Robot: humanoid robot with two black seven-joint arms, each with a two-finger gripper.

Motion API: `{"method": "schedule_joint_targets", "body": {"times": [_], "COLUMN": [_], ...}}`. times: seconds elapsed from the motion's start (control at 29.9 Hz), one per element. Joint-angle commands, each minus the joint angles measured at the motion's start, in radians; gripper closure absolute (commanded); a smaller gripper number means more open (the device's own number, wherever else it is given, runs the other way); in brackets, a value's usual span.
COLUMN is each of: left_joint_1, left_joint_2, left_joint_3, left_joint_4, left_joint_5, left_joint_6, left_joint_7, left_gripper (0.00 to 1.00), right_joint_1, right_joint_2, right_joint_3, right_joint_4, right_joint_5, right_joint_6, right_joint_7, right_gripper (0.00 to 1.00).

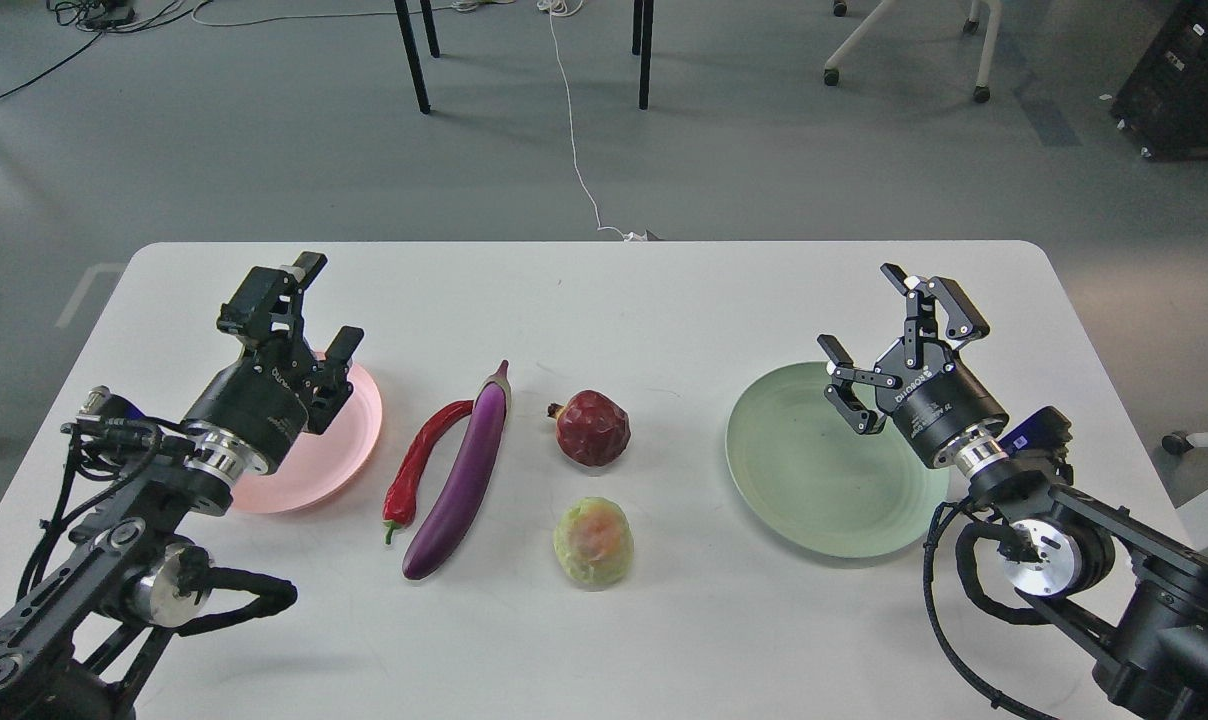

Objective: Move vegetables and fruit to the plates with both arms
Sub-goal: 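Raise the right gripper and move it toward the red pomegranate, then lower the right gripper onto the red pomegranate and close it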

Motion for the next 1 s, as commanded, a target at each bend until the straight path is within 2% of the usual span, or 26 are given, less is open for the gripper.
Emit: {"method": "schedule_joint_targets", "body": {"times": [0.0, 0.1, 0.23, 0.33, 0.47, 0.53, 0.67, 0.8, 0.97], "left_joint_1": [0.018, 0.017, 0.011, 0.008, 0.006, 0.006, 0.009, 0.012, 0.014], "left_joint_2": [-0.002, 0.000, 0.005, 0.006, 0.006, 0.006, 0.011, 0.015, 0.018], "left_joint_3": [0.003, -0.001, -0.004, -0.008, -0.013, -0.013, -0.014, -0.014, -0.014], "left_joint_4": [-0.002, -0.002, -0.002, -0.005, -0.010, -0.011, -0.016, -0.021, -0.031], "left_joint_5": [0.010, -0.001, -0.002, -0.002, -0.001, -0.001, -0.001, -0.001, -0.001], "left_joint_6": [-0.001, -0.004, -0.009, -0.009, -0.009, -0.007, -0.009, -0.009, -0.007], "left_joint_7": [-0.002, 0.003, -0.005, -0.013, -0.049, -0.053, -0.054, -0.057, -0.057], "left_gripper": [0.02, 0.02, 0.02, 0.02, 0.02, 0.02, 0.02, 0.02, 0.02], "right_joint_1": [0.009, 0.041, 0.217, 0.436, 0.726, 0.852, 0.987, 1.064, 1.086], "right_joint_2": [-0.010, -0.028, -0.071, -0.100, -0.085, -0.039, 0.077, 0.214, 0.377], "right_joint_3": [-0.005, -0.015, -0.122, -0.326, -0.642, -0.767, -0.946, -1.094, -1.216], "right_joint_4": [0.000, 0.003, -0.006, -0.012, -0.026, -0.031, -0.067, -0.135, -0.228], "right_joint_5": [-0.003, -0.020, -0.170, -0.332, -0.541, -0.653, -0.834, -0.942, -0.968], "right_joint_6": [0.013, 0.028, 0.031, 0.031, 0.022, 0.011, -0.050, -0.064, -0.098], "right_joint_7": [0.000, 0.000, 0.000, 0.000, 0.000, 0.000, 0.000, 0.000, 0.000], "right_gripper": [0.01, 0.01, 0.01, 0.01, 0.01, 0.01, 0.02, 0.02, 0.02]}}
